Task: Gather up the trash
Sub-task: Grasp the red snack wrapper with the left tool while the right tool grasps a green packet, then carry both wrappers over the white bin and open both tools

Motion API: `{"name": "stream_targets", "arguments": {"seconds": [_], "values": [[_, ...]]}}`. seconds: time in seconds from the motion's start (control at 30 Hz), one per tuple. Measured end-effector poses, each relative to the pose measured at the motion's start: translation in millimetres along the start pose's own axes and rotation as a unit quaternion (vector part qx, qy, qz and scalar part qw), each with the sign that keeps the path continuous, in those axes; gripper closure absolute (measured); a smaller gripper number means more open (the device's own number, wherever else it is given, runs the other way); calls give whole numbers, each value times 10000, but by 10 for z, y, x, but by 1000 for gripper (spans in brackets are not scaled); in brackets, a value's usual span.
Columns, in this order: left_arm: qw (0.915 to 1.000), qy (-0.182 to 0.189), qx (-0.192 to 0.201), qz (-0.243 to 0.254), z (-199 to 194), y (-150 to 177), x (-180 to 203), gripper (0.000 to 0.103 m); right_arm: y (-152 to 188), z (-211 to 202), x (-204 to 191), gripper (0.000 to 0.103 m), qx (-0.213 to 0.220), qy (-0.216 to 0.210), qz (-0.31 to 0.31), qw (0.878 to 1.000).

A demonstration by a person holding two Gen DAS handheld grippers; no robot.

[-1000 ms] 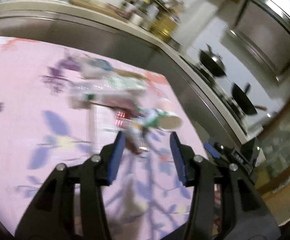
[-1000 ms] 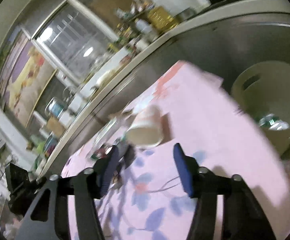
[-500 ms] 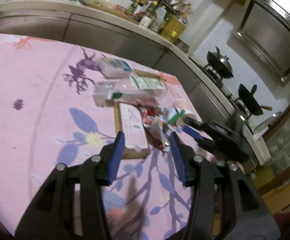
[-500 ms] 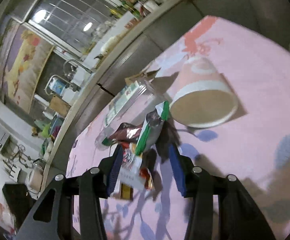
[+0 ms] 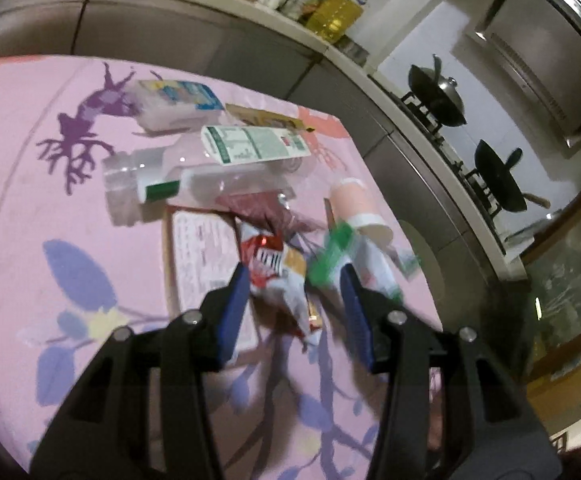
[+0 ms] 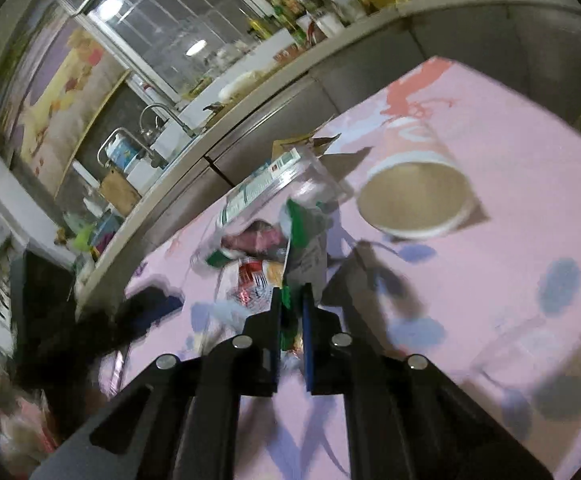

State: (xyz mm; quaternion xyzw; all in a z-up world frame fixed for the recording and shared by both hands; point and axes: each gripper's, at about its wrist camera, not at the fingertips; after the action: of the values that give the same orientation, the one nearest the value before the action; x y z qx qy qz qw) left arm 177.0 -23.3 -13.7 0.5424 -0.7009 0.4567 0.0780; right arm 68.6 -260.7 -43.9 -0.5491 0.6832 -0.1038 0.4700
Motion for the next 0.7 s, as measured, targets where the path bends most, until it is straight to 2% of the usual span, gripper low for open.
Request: {"name": "stream_targets", "arguments": {"seconds": [0.13, 0.27, 0.37, 0.43, 0.47, 0.5, 0.57, 0.6, 0.7], "values": [[9999, 50, -55, 85, 57, -14, 56, 58, 222, -186, 120, 97, 90, 140, 3, 9999], [9994, -89, -245, 214, 173, 37, 127, 58, 240, -207, 160, 97, 125, 139, -3, 9998], [9986, -316, -406, 120, 309, 72, 114, 58, 208, -181, 163, 97, 153, 80, 45, 9998], [9983, -338, -469, 33, 384, 87, 86, 58, 206, -168, 152, 97, 142, 44, 43, 9999], [9981, -366, -504, -3, 416, 93, 70, 60, 211, -168, 154, 97, 131, 26, 46, 9999], [9977, -386, -548, -46, 458, 110, 56, 80, 217, -169, 155, 97, 125, 14, 56, 9999], [9977, -309, -606, -32, 487, 157, 77, 85, 218, -182, 170, 97, 129, 6, 82, 9999], [9980, -288, -569, 20, 473, 177, 104, 91, 214, -195, 178, 97, 140, 5, 83, 9999], [9981, -209, -517, 269, 395, 263, 220, 96, 200, -227, 214, 97, 182, -6, 105, 9998]]}}
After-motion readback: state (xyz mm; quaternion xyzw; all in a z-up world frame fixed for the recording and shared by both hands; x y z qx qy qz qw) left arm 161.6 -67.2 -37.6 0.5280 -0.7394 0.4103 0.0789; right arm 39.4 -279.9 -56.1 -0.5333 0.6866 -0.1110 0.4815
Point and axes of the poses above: each gripper's, at about its wrist camera, not at the fingertips, and z roughly the way its jaws point, x to its right, y to its underside, and after that the axes turned 3 degrees about y, right-handed
